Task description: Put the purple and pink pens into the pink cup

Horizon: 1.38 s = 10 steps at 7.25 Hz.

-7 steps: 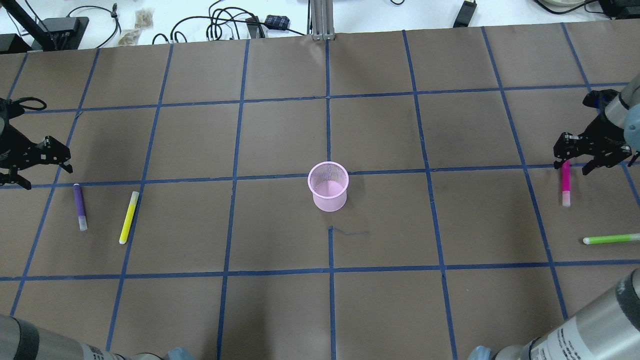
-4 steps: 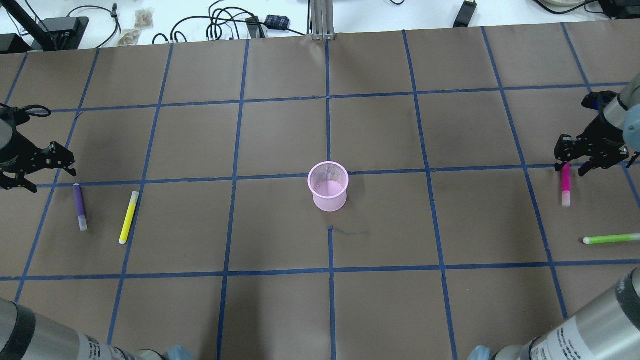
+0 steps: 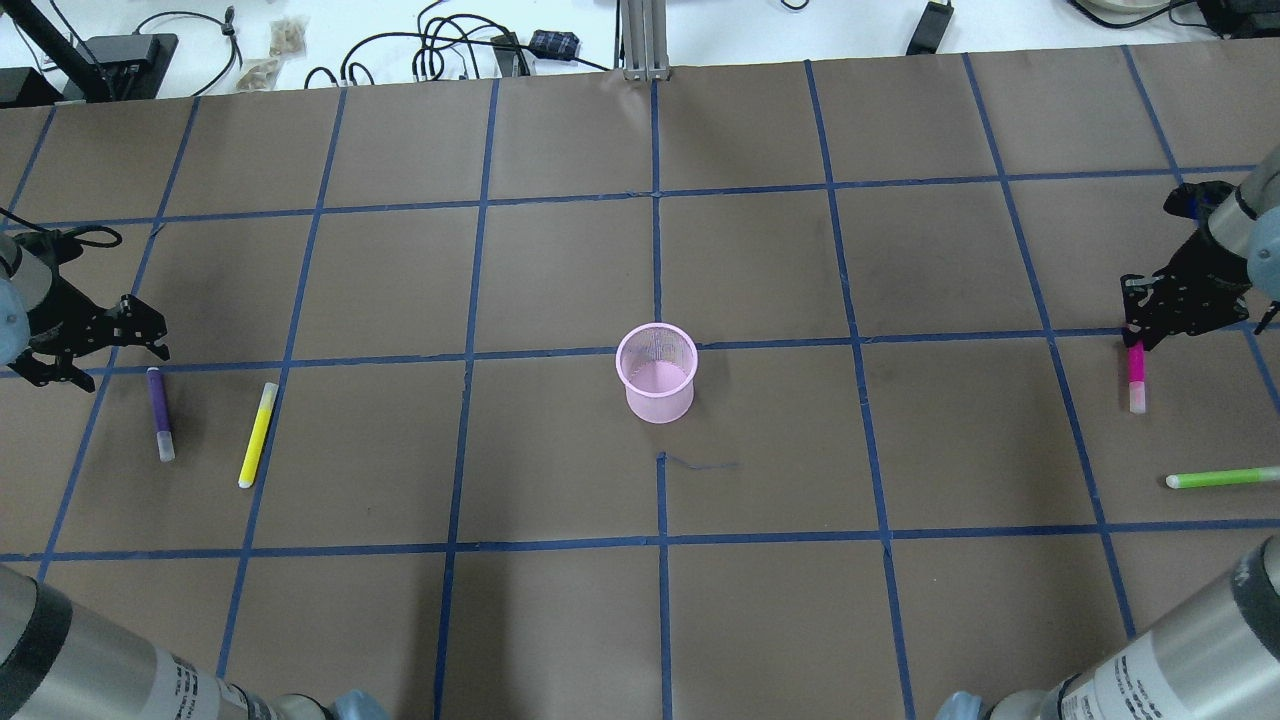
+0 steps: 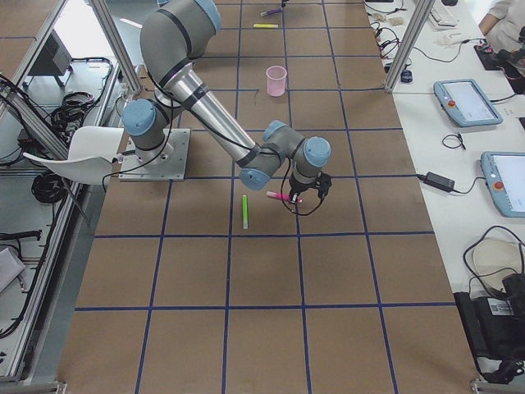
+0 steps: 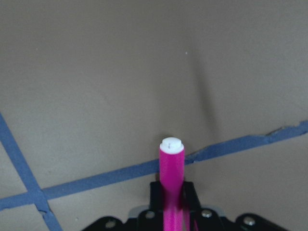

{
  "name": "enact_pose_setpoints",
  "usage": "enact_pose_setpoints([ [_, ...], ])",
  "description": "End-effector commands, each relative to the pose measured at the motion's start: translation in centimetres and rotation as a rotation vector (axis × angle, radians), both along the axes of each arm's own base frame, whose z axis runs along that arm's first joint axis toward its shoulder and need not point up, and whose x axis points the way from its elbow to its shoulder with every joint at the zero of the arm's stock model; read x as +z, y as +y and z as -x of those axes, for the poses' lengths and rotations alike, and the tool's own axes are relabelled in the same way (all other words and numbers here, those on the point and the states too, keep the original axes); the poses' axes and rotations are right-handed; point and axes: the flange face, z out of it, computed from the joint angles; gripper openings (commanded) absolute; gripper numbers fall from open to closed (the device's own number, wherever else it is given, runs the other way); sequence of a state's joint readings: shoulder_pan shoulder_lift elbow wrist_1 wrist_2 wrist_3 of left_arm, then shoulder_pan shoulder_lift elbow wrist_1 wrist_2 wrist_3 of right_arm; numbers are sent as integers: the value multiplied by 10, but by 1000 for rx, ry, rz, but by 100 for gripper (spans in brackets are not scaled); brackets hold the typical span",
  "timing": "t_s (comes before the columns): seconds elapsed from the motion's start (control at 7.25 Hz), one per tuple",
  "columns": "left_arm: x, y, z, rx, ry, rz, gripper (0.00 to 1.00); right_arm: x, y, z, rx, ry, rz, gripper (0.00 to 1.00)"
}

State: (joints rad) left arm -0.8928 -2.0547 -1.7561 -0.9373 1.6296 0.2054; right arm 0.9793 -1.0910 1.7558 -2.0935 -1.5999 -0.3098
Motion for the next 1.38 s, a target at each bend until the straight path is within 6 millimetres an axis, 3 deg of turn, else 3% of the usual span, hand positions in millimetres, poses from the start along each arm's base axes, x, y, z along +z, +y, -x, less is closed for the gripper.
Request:
enact_pose_setpoints([
  [0.0, -18, -5, -2, 5, 2, 1, 96, 42, -13, -15, 33, 33, 29, 0],
  [0.14, -22, -5, -2, 6, 6, -2, 90, 99, -25, -53, 71, 75, 44, 0],
  [0.28, -23, -5, -1, 3, 8, -2, 81, 153, -29, -122, 163, 92, 79, 0],
  [0.41, -23, -6, -1, 2, 8, -2, 79, 191, -24, -199, 144, 139, 134, 0],
  [0.55, -22, -8, 2, -1, 7, -1, 70, 202, -18, -275, 139, 178, 163, 0],
  [0.83, -22, -6, 3, -1, 15, -14, 40, 222, -1, -399, 35, 171, 246, 0],
  [0.97, -22, -6, 3, -3, 15, -14, 17, 216, 20, -456, 12, 158, 252, 0],
  [1.1, -21, -6, 3, -4, 17, -13, 0, 211, 41, -503, -6, 139, 303, 0],
  [1.24, -20, -5, 4, -6, 20, -20, 0, 194, 67, -535, -11, 150, 337, 0],
])
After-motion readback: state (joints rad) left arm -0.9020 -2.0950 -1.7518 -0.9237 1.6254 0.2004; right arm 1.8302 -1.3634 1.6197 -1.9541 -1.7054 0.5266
